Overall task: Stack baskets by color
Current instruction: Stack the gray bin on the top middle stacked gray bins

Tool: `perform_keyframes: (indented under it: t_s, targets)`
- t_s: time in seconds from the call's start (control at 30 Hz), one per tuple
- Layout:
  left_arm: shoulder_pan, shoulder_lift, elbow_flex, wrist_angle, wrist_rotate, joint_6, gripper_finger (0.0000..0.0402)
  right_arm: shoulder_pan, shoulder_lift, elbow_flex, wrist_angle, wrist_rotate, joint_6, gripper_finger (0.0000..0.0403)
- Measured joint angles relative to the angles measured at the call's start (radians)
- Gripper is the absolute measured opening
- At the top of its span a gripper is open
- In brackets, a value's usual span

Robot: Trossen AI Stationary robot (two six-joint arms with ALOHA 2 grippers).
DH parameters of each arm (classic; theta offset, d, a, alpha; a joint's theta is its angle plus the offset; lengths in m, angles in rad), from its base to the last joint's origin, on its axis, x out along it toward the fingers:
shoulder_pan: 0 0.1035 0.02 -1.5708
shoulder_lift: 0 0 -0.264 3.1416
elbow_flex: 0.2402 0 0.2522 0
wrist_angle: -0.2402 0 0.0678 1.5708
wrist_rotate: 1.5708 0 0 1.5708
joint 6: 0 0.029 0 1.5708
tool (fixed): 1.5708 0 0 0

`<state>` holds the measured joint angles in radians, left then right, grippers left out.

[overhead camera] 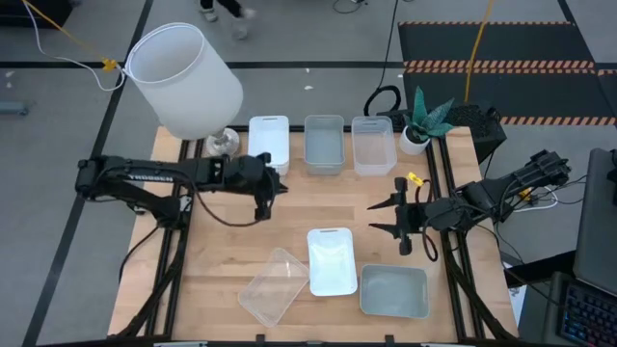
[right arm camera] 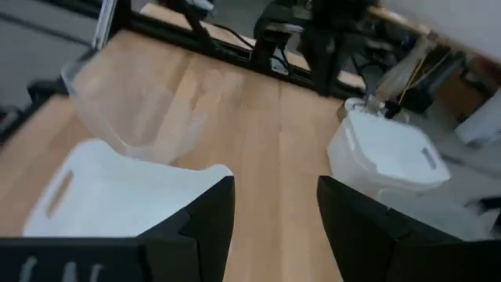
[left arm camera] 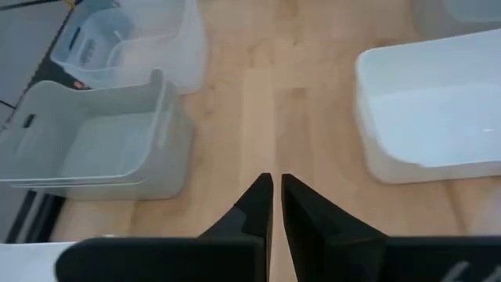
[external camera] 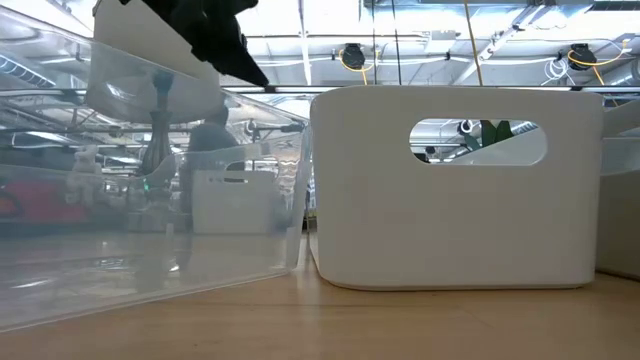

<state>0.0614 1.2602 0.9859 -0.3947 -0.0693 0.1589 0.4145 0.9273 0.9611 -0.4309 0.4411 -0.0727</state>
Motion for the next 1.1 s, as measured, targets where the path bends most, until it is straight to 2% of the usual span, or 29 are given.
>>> perform_keyframes:
  t_s: [0.33, 0.57, 0.83, 1.1]
  targets:
    - [-0.264, 0.009, 0.000, 0.023, -0.171, -0.151, 0.0030, 0.109, 0.115, 0.002, 0.033, -0.001, 0.174, 0.0176]
    - [-0.409, 0.009, 0.000, 0.117, -0.255, -0.182, 0.0030, 0.209, 0.253, 0.083, 0.039, 0.002, 0.255, 0.0176]
    - [-0.493, 0.010, 0.000, 0.161, -0.306, -0.207, 0.0030, 0.269, 0.397, 0.202, 0.018, 0.002, 0.292, 0.0176]
    - [-0.535, 0.029, 0.000, 0.160, -0.328, -0.251, 0.0030, 0.305, 0.504, 0.324, -0.220, -0.001, 0.463, 0.0176]
